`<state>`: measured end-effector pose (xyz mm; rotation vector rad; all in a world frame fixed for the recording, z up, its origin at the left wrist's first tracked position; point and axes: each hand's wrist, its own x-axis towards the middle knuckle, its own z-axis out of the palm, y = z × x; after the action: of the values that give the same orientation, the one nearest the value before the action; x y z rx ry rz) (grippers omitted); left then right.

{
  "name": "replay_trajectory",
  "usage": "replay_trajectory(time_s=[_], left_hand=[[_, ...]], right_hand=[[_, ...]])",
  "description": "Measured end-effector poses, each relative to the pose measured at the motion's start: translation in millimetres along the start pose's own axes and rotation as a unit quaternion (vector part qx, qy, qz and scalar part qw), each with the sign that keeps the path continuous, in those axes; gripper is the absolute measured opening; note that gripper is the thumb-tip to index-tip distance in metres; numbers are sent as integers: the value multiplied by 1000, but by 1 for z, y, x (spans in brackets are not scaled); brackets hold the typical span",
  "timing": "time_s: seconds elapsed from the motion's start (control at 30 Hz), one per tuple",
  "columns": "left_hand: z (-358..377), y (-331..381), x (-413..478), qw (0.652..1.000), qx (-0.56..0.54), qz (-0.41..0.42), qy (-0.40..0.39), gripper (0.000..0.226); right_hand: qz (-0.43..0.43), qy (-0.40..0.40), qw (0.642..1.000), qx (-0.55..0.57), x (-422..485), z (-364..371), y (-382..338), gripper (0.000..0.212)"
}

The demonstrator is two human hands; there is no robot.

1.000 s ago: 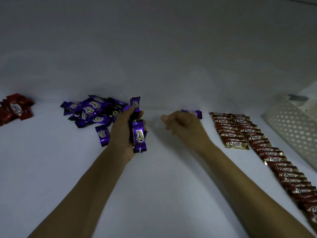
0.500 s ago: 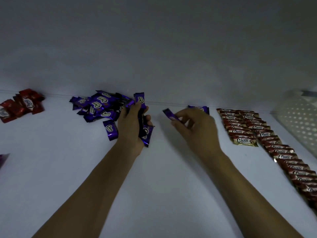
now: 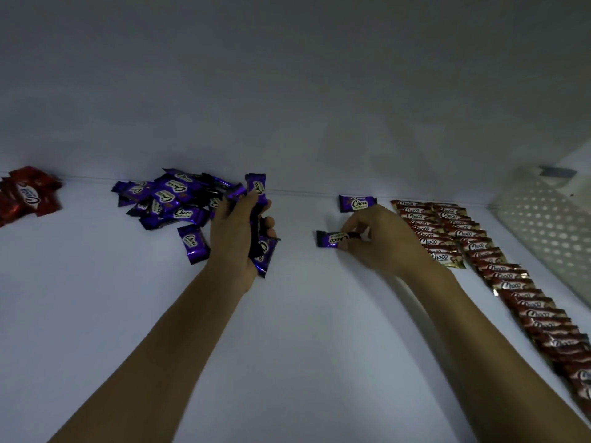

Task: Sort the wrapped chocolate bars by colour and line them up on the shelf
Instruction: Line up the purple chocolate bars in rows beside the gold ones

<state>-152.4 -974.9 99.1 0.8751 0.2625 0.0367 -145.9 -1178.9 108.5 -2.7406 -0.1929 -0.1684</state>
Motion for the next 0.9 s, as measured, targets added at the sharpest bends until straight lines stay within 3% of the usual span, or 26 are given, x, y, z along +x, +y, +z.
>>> replay_trajectory(time_s=[0.13, 0.23, 0.37, 0.43, 0.5, 0.57, 0.67, 0.73, 0.83, 0.9], left_hand=[[1, 0, 0, 1000, 8, 6, -2, 6], [2, 0, 0, 1000, 11, 3, -3, 3], [3, -1, -1, 1000, 19, 5, -7, 6], [2, -1, -1, 1000, 20, 8, -7, 4], [3, -2, 0, 1000, 21, 7, -6, 3], [3, -2, 0, 1000, 27, 5, -8, 3], [2, -1, -1, 999, 33, 11, -9, 7], [2, -2, -1, 999, 45, 15, -8, 15], [2, -2, 0, 998, 56, 19, -6, 20], [2, -2, 0, 998, 55, 18, -6, 21]], right_hand=[[34, 33, 999, -6, 6, -8, 7, 18], [49, -7, 988, 149, 1, -13, 7, 17], [81, -17, 896, 437, -9, -22, 0, 20], [85, -19, 861, 502, -9, -26, -1, 20], [91, -3, 850, 519, -4, -30, -1, 22], [73, 4, 893, 445, 1, -32, 2, 25], [19, -84, 970, 228, 7, -27, 3, 28], [-5, -116, 980, 161, 11, -20, -2, 34], [-26, -60, 995, 75, 19, -18, -11, 34], [-2, -41, 998, -42, 18, -23, -12, 27]])
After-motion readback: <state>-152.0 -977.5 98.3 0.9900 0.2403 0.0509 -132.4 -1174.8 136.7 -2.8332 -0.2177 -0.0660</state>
